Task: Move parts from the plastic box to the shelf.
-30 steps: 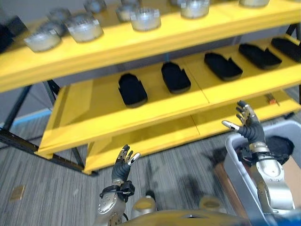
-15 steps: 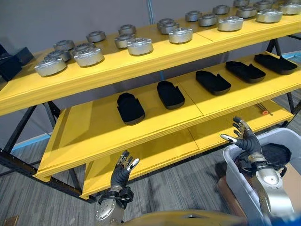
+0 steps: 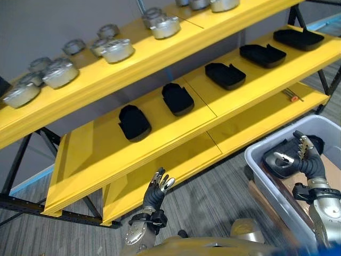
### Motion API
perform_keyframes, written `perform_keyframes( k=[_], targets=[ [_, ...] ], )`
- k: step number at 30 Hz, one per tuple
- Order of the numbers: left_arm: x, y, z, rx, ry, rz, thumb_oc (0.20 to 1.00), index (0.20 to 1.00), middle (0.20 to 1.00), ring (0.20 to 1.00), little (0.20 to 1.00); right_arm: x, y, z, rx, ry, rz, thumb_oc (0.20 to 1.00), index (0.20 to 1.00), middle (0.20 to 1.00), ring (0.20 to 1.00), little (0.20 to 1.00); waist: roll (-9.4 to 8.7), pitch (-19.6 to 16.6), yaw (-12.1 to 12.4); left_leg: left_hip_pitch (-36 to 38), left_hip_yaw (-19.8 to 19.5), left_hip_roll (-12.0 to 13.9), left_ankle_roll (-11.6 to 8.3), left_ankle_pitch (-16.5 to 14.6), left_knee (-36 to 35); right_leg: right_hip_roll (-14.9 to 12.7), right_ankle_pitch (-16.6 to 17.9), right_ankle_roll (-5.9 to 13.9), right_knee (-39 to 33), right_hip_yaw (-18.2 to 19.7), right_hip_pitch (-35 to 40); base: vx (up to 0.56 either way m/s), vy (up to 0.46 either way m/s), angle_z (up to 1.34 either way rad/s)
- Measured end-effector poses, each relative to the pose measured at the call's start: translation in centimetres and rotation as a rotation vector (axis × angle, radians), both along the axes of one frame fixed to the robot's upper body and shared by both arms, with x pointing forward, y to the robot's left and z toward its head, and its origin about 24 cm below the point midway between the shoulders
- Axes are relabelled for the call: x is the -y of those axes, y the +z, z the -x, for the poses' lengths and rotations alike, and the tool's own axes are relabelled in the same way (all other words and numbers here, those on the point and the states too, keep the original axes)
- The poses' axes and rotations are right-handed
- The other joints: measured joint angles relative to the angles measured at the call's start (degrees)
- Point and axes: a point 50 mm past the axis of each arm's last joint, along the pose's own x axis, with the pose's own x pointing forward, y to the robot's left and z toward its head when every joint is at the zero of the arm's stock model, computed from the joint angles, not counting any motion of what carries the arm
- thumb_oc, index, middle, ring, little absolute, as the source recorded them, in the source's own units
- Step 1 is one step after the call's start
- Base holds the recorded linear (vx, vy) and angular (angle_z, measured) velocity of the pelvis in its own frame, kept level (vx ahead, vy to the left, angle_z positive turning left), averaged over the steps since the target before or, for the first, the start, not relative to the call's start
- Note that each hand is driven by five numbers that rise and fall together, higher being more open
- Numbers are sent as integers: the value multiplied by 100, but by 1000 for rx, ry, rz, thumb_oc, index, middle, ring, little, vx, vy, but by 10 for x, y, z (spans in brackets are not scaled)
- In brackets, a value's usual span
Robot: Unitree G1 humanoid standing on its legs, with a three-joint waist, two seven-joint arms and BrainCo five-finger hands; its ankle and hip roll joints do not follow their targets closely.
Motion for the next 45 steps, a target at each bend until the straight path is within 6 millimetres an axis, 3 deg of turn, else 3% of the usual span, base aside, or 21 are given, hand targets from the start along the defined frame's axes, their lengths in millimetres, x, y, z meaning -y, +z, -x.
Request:
perform_keyframes(
  k=[2,6,8,9,10,12,13,15,16,17,18,19,20,25,29,35,40,41,42,44,45],
  targets=[
    [4,4,-7,26,-24,1,1000,1000,1000,1000,1000,2,2,0,10,-19,8,1000,1000,1000,1000,1000,-112,173,-36,14,-22,6,326,75,-39,-24,-142,-118,244,-73,-99,2,-171,14],
    [0,6,-12,43,-14,0,1000,1000,1000,1000,1000,4,7,-6,50,-46,7,1000,1000,1000,1000,1000,-227,308,63,-241,-536,-226,293,-154,92,32,-205,-291,434,136,-453,51,-172,-22],
    [-8,6,-13,47,6,-16,1000,1000,1000,1000,1000,-2,6,-9,66,-48,-20,1000,1000,1000,1000,1000,-577,541,132,-393,-483,-869,67,-353,193,-173,-115,-365,364,404,-419,66,-130,-84],
    [-16,5,-12,40,32,-33,1000,1000,1000,1000,1000,-10,2,-15,68,-31,-51,1000,1000,1000,1000,1000,-890,733,492,-489,-776,-1530,53,-360,-120,-212,104,-366,24,911,-350,16,-66,-227],
    [-32,4,-8,30,63,-75,1000,1000,1000,1000,1000,-27,-6,-25,51,29,-87,1000,1000,1000,1000,1000,-1072,900,977,-678,-1457,-1783,57,-355,-84,8,467,-378,-466,1580,-183,15,-3,-261],
    [-40,5,-11,35,87,-95,1000,1000,1000,1000,1000,-32,-5,-26,64,50,-92,1000,1000,1000,1000,1000,-1027,1048,1027,-782,-1498,-1507,120,-437,493,165,658,-265,-872,1609,98,25,83,-153],
    [-43,5,-11,28,98,-106,1000,1000,1000,1000,1000,-32,-4,-26,71,49,-94,1000,1000,1000,1000,1000,-859,978,995,-801,-1586,-1307,146,-592,727,332,692,-172,-978,1681,164,58,106,-90],
    [-38,11,-22,69,108,-83,1000,1000,1000,1000,1000,-28,2,-20,105,30,-86,1000,1000,1000,1000,1000,-627,925,1019,-1037,-1097,-1102,-191,-366,753,513,448,47,-415,1856,-90,104,95,-53],
    [-38,19,-28,105,95,-93,1000,1000,1000,1000,1000,-25,0,-18,98,20,-89,1000,1000,1000,1000,1000,-725,881,906,-1004,-1085,-1219,-334,-430,430,576,267,-189,163,1607,-218,93,78,13],
    [-40,25,-31,134,73,-116,1000,1000,1000,1000,1000,-28,-4,-18,93,13,-117,1000,1000,1000,1000,1000,-1006,754,858,-1021,-908,-1443,-545,-594,320,415,191,-453,-188,1556,-75,86,83,-5],
    [-43,27,-32,145,68,-130,1000,1000,1000,1000,1000,-31,-4,-21,105,20,-132,1000,1000,1000,1000,1000,-1180,658,956,-1125,-864,-1537,107,-504,798,15,175,-176,-898,1527,146,69,77,-39],
    [-43,25,-29,130,73,-129,1000,1000,1000,1000,1000,-33,0,-26,119,36,-128,1000,1000,1000,1000,1000,-993,608,908,-991,-994,-1314,107,-588,872,64,320,-140,-1209,1570,293,52,65,-42],
    [-42,22,-25,115,77,-120,1000,1000,1000,1000,1000,-32,5,-27,130,53,-102,1000,1000,1000,1000,1000,-745,468,796,-760,-1068,-1051,-309,-523,502,137,331,6,-1338,1557,359,57,62,1],
    [-49,22,-23,111,84,-151,1000,1000,1000,1000,1000,-46,0,-30,103,133,-122,1000,1000,1000,1000,1000,-916,365,766,-308,-880,-1471,66,-218,-87,-333,489,301,-1638,1622,547,57,73,-9],
    [-46,23,-25,117,60,-156,1000,1000,1000,1000,1000,-49,1,-33,111,146,-125,1000,1000,1000,1000,1000,-987,183,722,-156,-732,-1464,83,-209,-260,-350,552,372,-1823,1683,624,40,124,-20],
    [-39,23,-27,123,34,-145,1000,1000,1000,1000,1000,-51,1,-34,107,156,-127,1000,1000,1000,1000,1000,-753,-54,556,-158,-587,-1431,30,-176,-378,-281,610,344,-1799,1822,448,12,117,-19],
    [-40,27,-35,147,23,-158,1000,1000,1000,1000,1000,-64,5,-42,125,210,-138,1000,1000,1000,1000,1000,-724,-81,564,-164,-386,-1351,9,-216,-458,-75,826,308,-1486,2056,-61,18,82,-63],
    [-40,27,-36,148,26,-161,1000,1000,1000,1000,1000,-67,7,-45,133,222,-139,1000,1000,1000,1000,1000,-714,-66,573,-153,-300,-1294,-8,-237,-466,22,979,329,-1400,1981,-210,39,36,-228],
    [-45,24,-29,129,51,-185,1000,1000,1000,1000,1000,-85,11,-62,154,294,-158,1000,1000,1000,1000,1000,-558,60,810,27,-97,-1013,-18,-360,-588,459,1897,417,-1429,997,-676,38,2,-300],
    [-51,9,-10,42,98,-197,1000,1000,1000,1000,1000,-100,14,-65,173,349,-190,1000,1000,1000,1000,1000,-643,141,873,207,455,-988,42,-473,-488,35,1462,-373,-2133,-967,-327,18,-122,-282],
    [-52,4,-5,23,154,-174,1000,1000,1000,1000,1000,-101,9,-62,148,355,-193,1000,1000,1000,1000,1000,-636,161,862,179,662,-948,-23,-570,-417,-282,1378,-280,-2204,-1220,-369,77,-248,-149]
  ],
)
